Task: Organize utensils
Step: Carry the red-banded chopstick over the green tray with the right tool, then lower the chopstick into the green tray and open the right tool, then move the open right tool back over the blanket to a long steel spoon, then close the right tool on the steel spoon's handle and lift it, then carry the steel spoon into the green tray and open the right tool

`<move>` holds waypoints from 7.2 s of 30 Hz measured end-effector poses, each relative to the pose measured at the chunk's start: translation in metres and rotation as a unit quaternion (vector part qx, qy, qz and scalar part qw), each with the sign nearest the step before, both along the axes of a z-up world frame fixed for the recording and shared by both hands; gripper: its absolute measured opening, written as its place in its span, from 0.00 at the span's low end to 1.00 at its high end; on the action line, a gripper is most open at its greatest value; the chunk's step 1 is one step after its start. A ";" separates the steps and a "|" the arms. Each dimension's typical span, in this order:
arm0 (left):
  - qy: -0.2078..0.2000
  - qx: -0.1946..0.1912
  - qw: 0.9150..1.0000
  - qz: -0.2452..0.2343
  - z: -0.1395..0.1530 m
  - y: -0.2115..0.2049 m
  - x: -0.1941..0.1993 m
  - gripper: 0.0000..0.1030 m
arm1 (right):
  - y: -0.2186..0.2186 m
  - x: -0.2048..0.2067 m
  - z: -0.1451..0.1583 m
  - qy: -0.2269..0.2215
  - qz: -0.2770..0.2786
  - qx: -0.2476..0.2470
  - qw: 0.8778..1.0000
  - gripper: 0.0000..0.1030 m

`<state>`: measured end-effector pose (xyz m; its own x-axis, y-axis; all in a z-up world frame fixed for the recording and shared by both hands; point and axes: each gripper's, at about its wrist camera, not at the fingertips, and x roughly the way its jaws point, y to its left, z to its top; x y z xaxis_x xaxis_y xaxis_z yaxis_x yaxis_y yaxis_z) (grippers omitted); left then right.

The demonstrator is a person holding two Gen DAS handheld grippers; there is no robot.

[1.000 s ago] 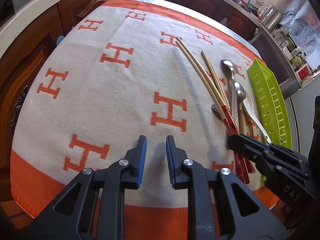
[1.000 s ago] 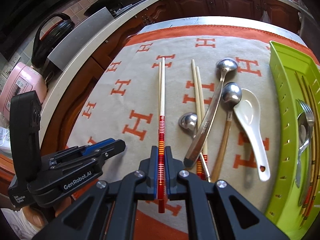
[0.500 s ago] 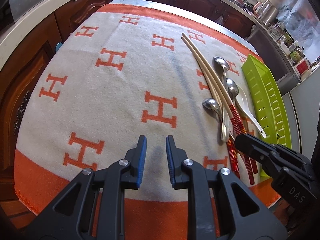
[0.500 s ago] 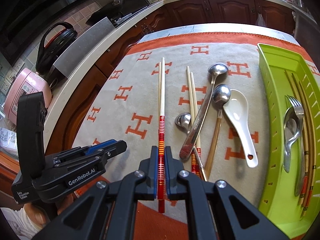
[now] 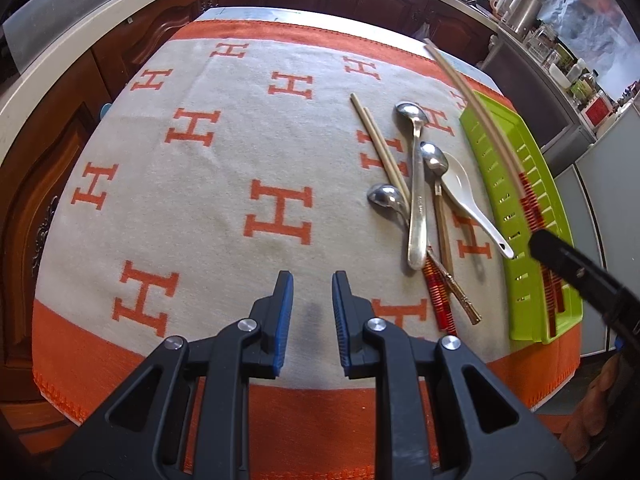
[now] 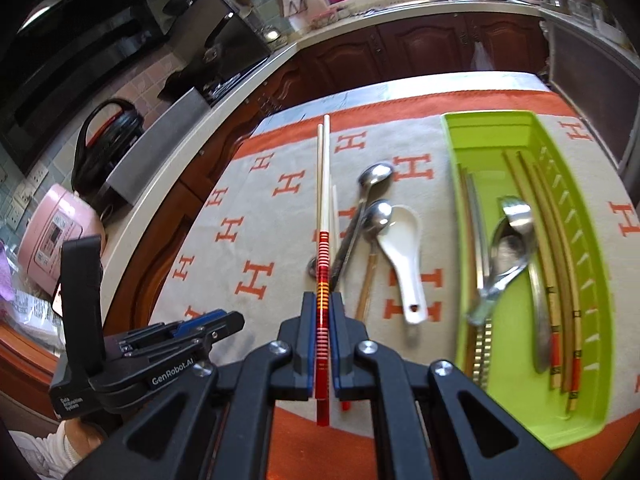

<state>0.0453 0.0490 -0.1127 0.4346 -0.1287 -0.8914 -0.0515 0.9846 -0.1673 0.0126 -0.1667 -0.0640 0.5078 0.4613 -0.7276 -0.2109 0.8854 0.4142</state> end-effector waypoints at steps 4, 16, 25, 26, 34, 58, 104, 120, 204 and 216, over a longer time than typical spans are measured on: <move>-0.002 0.006 1.000 -0.005 0.002 -0.008 -0.001 0.17 | -0.028 -0.002 0.008 -0.011 -0.039 0.001 0.999 0.05; -0.002 0.019 1.000 -0.014 0.004 -0.023 -0.002 0.17 | -0.105 0.000 0.003 0.013 -0.141 -0.015 0.990 0.05; -0.001 0.019 1.000 -0.017 0.003 -0.028 -0.002 0.17 | -0.120 0.000 -0.013 0.048 -0.165 -0.030 0.985 0.05; -0.001 0.020 1.000 -0.017 0.002 -0.028 -0.002 0.17 | -0.121 0.001 -0.015 0.051 -0.165 -0.029 0.985 0.05; -0.001 0.021 1.000 -0.016 0.003 -0.030 -0.002 0.17 | -0.122 0.011 -0.023 0.076 -0.169 -0.060 0.981 0.07; -0.001 0.009 1.000 -0.003 0.000 -0.016 0.000 0.17 | -0.049 -0.002 0.004 0.011 -0.069 -0.015 0.997 0.07; -0.027 0.020 0.999 0.032 0.009 0.027 0.019 0.36 | 0.015 0.025 -0.016 0.046 -0.008 -0.014 0.999 0.07; -0.031 0.022 0.999 0.032 0.010 0.032 0.030 0.37 | 0.024 0.048 -0.025 0.070 -0.003 0.007 0.998 0.07; -0.016 0.017 0.999 0.033 -0.009 0.045 0.031 0.37 | 0.041 0.100 -0.044 0.044 -0.067 -0.022 0.997 0.02; -0.027 0.029 0.999 0.018 0.006 0.025 0.019 0.37 | 0.011 0.069 0.000 -0.005 -0.066 0.001 0.998 0.02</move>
<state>0.0646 0.0738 -0.1072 0.4849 -0.0599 -0.8725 -0.0801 0.9904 -0.1125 0.0812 -0.1558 -0.0635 0.5712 0.3916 -0.7214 -0.0969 0.9049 0.4145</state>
